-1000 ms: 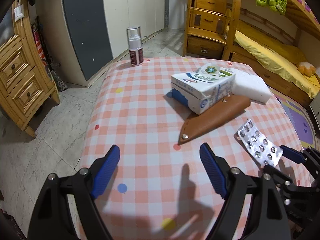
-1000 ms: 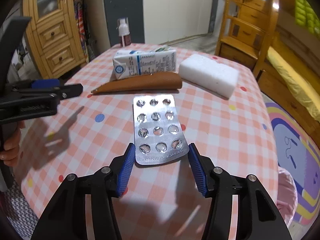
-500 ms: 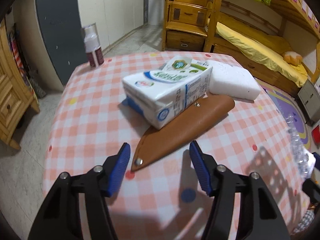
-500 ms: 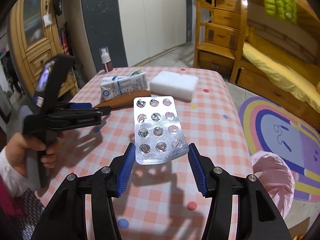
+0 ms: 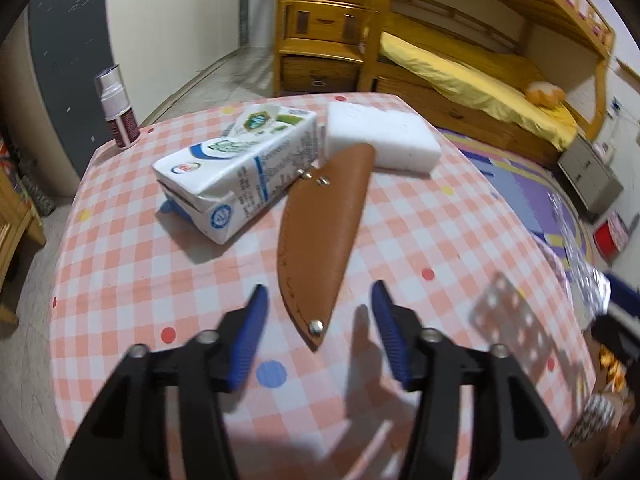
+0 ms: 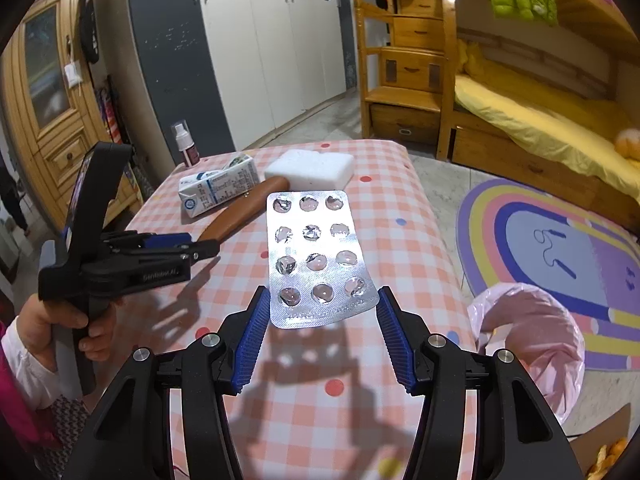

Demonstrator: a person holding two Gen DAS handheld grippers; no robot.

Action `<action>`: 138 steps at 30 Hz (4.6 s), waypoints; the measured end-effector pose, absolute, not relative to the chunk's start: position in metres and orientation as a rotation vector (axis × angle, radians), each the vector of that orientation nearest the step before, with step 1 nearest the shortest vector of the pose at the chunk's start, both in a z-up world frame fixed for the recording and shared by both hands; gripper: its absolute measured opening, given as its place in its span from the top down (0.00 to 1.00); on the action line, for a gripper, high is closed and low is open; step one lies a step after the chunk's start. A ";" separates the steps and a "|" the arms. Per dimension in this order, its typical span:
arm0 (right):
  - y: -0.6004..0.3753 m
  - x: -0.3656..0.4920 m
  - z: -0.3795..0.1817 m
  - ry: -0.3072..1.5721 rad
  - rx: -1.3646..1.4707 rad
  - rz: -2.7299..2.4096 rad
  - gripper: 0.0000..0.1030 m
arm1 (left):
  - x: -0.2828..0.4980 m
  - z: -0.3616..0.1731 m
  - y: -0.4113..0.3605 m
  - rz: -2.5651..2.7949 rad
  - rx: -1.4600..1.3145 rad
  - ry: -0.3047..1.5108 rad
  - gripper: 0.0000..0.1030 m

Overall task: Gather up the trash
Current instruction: 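Grasp the brown leather sheath with the left gripper while the right holds the blister pack, then carry the sheath and blister pack over the pink bin and open both grippers, then move both tools back over the table toward the white sponge, then grasp the white sponge with the right gripper and lift it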

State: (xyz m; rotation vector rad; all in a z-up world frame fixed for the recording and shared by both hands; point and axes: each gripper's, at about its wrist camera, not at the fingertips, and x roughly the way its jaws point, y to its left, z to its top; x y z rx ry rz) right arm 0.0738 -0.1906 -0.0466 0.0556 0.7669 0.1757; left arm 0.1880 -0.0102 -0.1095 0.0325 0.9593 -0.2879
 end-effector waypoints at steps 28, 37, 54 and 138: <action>-0.214 0.030 -0.032 0.771 0.119 0.171 0.47 | 0.122 -0.083 -0.036 -0.305 -0.007 0.917 0.59; -0.219 0.010 -0.036 0.793 0.132 0.160 0.47 | 0.091 -0.087 -0.051 -0.316 0.050 0.955 0.59; -0.326 -0.044 -0.038 0.725 0.256 -0.069 0.47 | 0.072 -0.052 -0.182 -0.581 0.142 0.907 0.59; -0.168 0.197 -0.073 0.821 -0.005 0.167 0.43 | 0.239 -0.085 0.050 -0.068 -0.129 0.897 0.30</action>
